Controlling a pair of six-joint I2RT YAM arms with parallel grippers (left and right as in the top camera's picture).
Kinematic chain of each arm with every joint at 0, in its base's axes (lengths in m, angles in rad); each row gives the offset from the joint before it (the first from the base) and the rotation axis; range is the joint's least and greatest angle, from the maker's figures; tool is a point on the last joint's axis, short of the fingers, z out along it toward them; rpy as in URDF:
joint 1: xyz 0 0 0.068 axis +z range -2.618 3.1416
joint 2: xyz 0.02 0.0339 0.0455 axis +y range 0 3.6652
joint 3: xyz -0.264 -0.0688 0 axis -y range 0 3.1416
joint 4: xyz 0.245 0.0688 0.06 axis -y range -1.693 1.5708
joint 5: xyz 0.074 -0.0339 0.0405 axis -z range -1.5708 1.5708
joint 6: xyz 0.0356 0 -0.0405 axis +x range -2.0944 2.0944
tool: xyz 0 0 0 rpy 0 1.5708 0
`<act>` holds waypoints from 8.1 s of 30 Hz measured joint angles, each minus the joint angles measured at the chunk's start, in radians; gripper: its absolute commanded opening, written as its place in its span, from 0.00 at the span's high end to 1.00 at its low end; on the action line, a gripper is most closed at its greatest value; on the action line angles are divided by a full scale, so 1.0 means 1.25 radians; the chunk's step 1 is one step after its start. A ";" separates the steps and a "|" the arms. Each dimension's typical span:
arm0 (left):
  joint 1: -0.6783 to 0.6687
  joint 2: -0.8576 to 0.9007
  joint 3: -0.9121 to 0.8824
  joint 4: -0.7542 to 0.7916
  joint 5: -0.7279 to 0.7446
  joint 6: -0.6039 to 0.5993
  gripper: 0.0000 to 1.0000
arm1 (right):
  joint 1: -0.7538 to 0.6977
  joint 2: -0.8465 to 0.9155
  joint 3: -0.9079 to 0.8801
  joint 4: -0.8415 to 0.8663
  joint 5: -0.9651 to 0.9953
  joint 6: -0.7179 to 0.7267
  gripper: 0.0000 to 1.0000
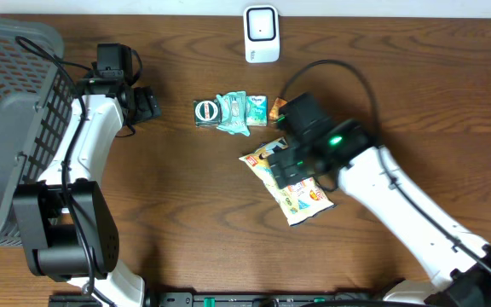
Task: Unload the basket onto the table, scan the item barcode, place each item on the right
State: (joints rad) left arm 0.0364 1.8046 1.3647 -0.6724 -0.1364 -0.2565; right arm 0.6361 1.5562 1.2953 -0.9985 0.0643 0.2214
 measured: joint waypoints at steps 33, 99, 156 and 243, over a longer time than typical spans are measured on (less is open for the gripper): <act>0.000 0.000 0.000 0.000 0.000 0.000 0.02 | 0.243 0.183 -0.018 0.119 0.208 -0.038 0.01; 0.000 0.000 0.000 0.000 0.000 0.000 0.02 | -0.077 0.221 0.174 -0.093 -0.259 -0.233 0.99; 0.000 0.000 0.000 0.000 0.000 0.000 0.02 | -0.372 0.215 0.278 -0.333 -0.116 -0.074 0.01; 0.000 0.000 0.000 -0.001 0.000 0.000 0.02 | -0.267 0.211 -0.144 0.023 -0.143 0.080 0.99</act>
State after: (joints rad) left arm 0.0364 1.8046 1.3647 -0.6731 -0.1364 -0.2565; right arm 0.3019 1.8206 1.1152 -0.9703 -0.1143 0.3210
